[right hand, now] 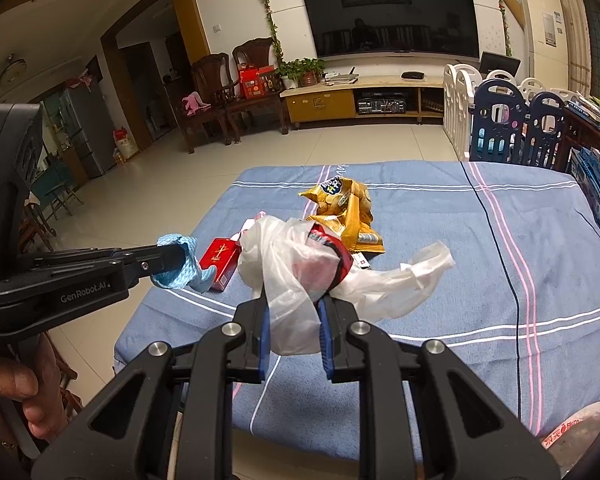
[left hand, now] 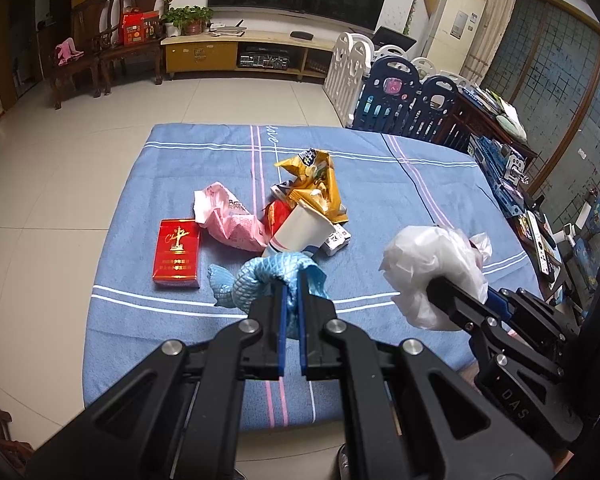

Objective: Collect trash
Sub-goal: 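Lift the blue cloth and white bag with both tools toward the wastebasket, then open both tools over the wastebasket to drop the cloth and bag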

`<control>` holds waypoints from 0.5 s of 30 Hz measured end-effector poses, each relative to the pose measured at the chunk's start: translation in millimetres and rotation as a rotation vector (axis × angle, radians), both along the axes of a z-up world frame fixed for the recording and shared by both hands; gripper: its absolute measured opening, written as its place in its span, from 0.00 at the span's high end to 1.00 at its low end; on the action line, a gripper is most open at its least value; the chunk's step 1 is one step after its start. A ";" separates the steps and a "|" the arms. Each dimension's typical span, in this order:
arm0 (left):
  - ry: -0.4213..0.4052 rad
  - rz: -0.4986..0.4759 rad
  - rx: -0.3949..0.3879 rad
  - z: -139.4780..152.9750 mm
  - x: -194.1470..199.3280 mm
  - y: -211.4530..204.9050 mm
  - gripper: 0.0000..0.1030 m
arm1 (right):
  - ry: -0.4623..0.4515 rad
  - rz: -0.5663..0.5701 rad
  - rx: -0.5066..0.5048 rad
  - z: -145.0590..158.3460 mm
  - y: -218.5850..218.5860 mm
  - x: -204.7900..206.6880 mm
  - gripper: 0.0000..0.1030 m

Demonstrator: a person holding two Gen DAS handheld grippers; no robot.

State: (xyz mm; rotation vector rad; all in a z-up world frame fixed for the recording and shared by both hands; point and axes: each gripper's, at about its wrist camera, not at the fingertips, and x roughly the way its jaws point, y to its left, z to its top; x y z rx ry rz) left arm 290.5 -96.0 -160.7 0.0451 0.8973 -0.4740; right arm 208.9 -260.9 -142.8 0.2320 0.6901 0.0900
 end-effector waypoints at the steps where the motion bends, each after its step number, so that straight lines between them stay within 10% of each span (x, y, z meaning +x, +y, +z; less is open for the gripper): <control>1: 0.000 -0.002 0.000 0.0 -0.1 -0.5 0.95 | -0.002 -0.001 0.001 0.2 -1.1 -0.1 0.80; 8: 0.006 -0.079 -0.008 1.0 -4.8 -21.4 0.95 | -0.051 -0.046 0.000 22.5 -19.2 -22.7 0.80; 15: 0.025 -0.369 -0.015 -2.5 -52.0 -103.6 0.95 | -0.055 -0.197 -0.050 30.9 -77.3 -127.7 0.80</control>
